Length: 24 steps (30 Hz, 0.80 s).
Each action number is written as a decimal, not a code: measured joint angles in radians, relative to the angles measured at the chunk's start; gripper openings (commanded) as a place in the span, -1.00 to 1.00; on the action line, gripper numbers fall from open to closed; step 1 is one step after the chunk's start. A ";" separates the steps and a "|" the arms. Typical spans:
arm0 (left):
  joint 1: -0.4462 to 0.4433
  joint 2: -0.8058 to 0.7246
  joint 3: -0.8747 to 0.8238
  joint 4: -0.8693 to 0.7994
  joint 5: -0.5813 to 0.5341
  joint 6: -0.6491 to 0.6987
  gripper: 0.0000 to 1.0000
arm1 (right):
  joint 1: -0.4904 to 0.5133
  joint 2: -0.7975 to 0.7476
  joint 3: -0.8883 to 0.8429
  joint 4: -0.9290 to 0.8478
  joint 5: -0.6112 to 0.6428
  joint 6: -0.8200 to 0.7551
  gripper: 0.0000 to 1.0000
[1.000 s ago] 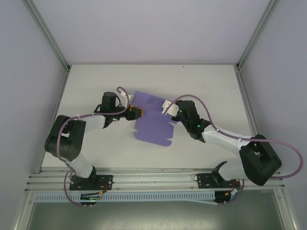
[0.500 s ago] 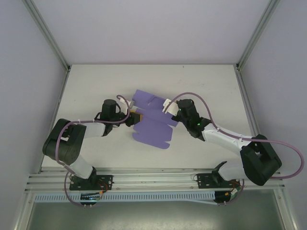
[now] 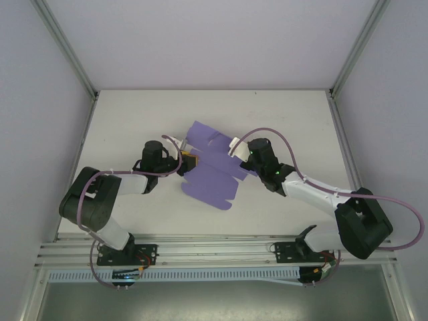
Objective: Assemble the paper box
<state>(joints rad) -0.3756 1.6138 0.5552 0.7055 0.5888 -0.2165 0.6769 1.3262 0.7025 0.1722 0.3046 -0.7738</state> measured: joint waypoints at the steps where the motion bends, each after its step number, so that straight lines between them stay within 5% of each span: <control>1: -0.007 -0.005 0.000 0.000 -0.012 0.006 -0.45 | 0.000 0.000 0.000 -0.001 0.000 0.003 -1.00; 24: -0.268 -0.109 0.029 -0.174 -0.445 0.214 -0.58 | -0.001 0.036 0.032 -0.047 0.015 0.026 -1.00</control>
<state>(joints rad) -0.6434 1.5043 0.5842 0.5316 0.1436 -0.0029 0.6762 1.3621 0.7345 0.1253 0.3199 -0.7483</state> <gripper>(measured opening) 0.210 0.051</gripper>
